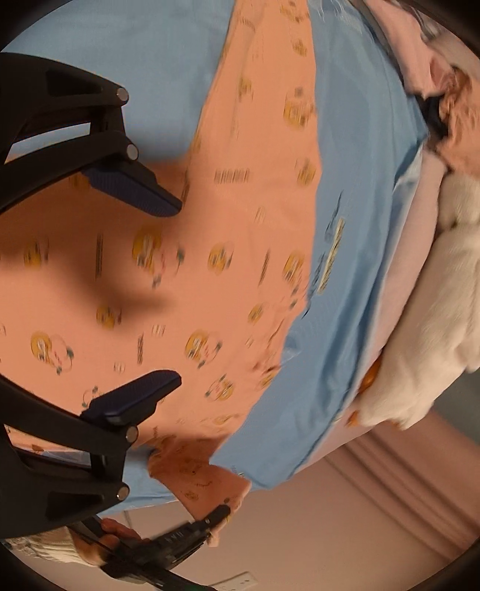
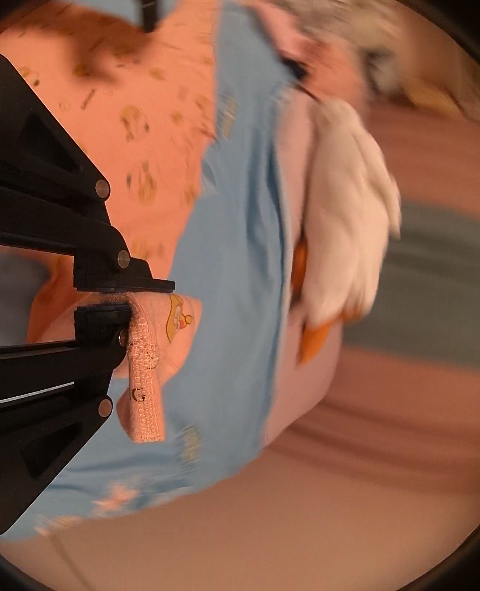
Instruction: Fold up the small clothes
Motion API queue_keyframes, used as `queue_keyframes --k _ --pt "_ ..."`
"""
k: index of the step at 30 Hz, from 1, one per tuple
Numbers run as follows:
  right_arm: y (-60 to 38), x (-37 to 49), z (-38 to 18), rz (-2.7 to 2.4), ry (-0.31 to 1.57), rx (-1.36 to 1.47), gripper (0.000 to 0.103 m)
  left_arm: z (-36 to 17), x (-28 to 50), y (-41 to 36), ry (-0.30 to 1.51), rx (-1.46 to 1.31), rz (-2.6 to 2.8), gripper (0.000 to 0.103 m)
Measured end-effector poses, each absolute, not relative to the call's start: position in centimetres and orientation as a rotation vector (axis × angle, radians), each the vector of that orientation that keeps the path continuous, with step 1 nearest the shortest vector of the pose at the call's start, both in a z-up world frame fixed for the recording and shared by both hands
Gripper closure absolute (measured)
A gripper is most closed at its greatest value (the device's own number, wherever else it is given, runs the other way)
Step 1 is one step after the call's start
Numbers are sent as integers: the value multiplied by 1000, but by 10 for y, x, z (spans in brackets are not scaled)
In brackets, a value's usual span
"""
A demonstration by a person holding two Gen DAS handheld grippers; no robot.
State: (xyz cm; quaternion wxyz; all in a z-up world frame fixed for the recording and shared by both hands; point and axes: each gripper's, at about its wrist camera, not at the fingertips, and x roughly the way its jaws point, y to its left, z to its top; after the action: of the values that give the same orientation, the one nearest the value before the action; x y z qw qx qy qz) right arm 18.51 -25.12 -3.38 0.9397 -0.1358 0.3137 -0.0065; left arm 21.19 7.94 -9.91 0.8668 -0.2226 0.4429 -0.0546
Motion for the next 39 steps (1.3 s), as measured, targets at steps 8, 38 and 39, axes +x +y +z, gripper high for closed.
queue_keyframes --k 8,38,39 --pt "-78 191 -108 124 646 -763 97 -112 187 158 913 -541 45 18" --pt "-198 123 -137 272 836 -1 74 -174 253 79 1029 -787 -315 65" --pt "-198 122 -137 268 836 7 74 -175 255 78 1029 -791 -316 77"
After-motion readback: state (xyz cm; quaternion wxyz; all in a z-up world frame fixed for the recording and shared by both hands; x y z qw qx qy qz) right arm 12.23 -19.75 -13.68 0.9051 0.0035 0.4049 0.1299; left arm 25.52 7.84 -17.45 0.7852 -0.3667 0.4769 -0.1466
